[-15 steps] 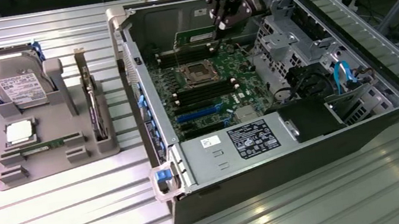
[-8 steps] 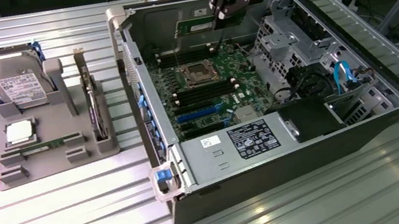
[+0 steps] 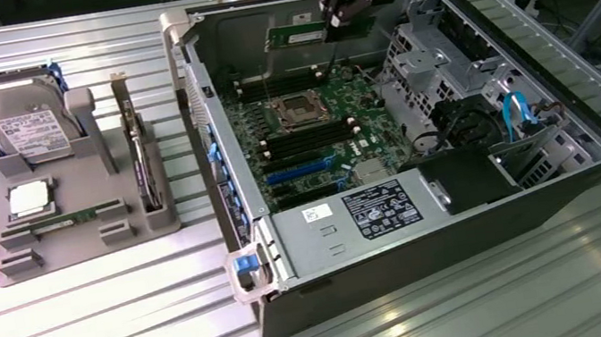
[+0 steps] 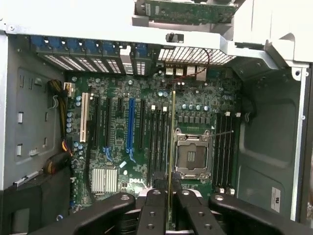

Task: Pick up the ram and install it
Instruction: 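Pick up the ram and move it above insertion slot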

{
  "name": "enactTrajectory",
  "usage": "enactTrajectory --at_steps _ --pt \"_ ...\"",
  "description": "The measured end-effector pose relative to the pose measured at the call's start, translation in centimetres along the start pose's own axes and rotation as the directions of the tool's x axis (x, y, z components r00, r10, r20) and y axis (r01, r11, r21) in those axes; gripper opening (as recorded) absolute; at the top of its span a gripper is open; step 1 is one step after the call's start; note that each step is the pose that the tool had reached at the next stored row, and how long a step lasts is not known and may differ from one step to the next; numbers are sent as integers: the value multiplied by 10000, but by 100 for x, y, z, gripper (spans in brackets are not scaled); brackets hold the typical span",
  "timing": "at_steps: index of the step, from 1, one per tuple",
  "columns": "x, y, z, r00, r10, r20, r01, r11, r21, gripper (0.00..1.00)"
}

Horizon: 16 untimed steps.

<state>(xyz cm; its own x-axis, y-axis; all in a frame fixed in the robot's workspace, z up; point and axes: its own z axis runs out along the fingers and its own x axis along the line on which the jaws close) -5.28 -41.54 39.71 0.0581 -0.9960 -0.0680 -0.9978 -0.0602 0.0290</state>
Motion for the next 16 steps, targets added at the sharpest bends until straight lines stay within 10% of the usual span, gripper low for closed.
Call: enactTrajectory --at_steps 2,16 --pt "-1 0 1 10000 -10 -53 11 9999 171 14" --pt "8 -4 134 10000 -23 -69 25 9993 381 14"
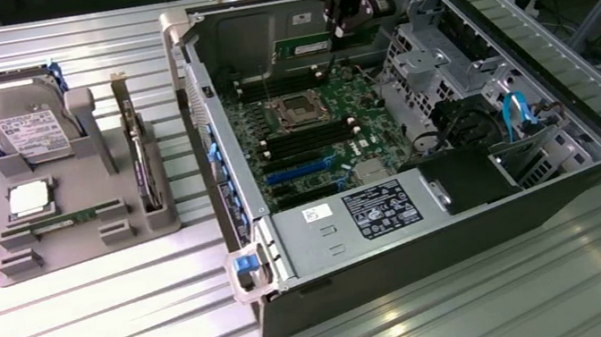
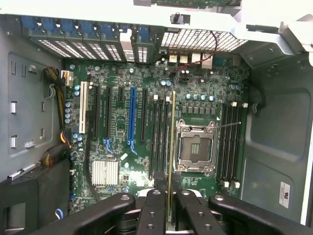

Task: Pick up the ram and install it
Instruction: 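Pick up the ram and move it above insertion slot, then insert the ram into the slot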

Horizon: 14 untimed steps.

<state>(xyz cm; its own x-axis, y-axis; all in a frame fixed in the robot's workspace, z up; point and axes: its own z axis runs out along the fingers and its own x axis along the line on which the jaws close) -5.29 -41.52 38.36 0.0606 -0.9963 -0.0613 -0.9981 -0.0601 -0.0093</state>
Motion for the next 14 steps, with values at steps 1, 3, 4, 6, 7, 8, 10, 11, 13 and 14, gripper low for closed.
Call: enactTrajectory --at_steps 1,3,4,6,7,8,10,11,13,14 --pt "0 0 0 10000 1 0 -1 10000 0 14" --pt "0 0 0 10000 0 0 0 10000 0 14" --pt "0 0 0 10000 1 0 -1 10000 0 14" --pt "0 0 0 10000 0 0 0 10000 0 14" --pt "0 0 0 10000 1 0 -1 10000 0 14" --pt "0 0 0 10000 0 0 0 10000 0 14" --pt "0 0 0 10000 1 0 -1 10000 0 14" --pt "0 0 0 10000 0 0 0 10000 0 14" --pt "2 0 17 10000 1 2 -1 10000 2 14" --pt "4 0 43 10000 -1 -3 1 10000 27 14"
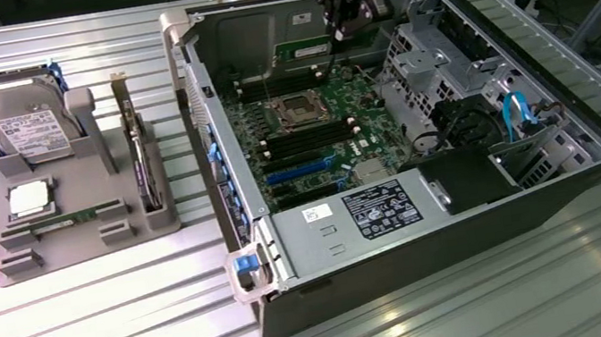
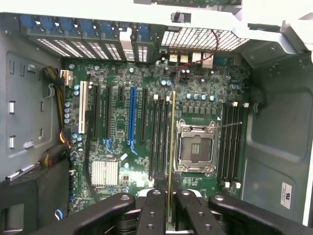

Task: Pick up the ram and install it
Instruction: 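Insert the ram into the slot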

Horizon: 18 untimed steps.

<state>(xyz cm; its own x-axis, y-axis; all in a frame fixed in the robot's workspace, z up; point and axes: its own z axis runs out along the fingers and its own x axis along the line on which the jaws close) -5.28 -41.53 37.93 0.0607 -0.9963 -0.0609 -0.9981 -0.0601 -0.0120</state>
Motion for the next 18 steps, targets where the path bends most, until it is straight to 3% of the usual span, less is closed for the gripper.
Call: enactTrajectory --at_steps 2,3,11,12,18 --pt "3 0 47 10000 -1 -8 1 10000 9 14" --pt "13 -17 188 10000 0 -7 0 10000 18 14" --pt "21 -35 315 10000 -3 -9 3 10000 43 14" --pt "29 -40 432 10000 -2 -11 2 10000 43 14" --pt "44 -40 671 10000 -2 -10 3 10000 44 14"
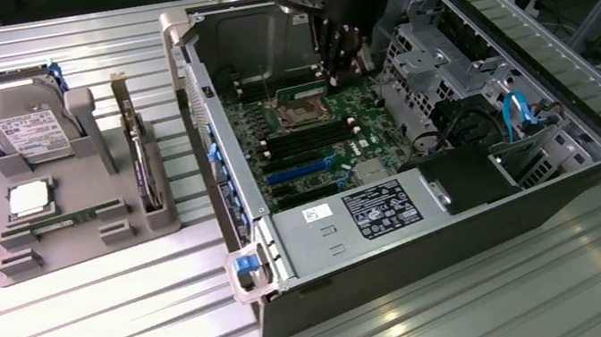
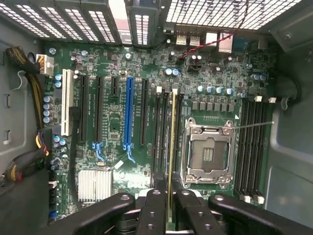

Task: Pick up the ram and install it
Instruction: 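Insert the ram into the slot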

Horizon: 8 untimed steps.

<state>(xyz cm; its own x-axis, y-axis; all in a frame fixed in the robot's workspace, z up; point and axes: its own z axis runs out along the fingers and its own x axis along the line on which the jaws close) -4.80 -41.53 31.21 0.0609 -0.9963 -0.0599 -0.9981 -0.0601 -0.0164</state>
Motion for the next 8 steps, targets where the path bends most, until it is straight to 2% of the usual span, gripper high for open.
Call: enactTrajectory --at_steps 1,3,8 --pt "9 1 142 10000 0 0 0 10000 2 14" --pt "12 1 186 10000 -2 -7 2 10000 11 14" --pt "13 2 215 10000 -1 -5 1 10000 13 14"
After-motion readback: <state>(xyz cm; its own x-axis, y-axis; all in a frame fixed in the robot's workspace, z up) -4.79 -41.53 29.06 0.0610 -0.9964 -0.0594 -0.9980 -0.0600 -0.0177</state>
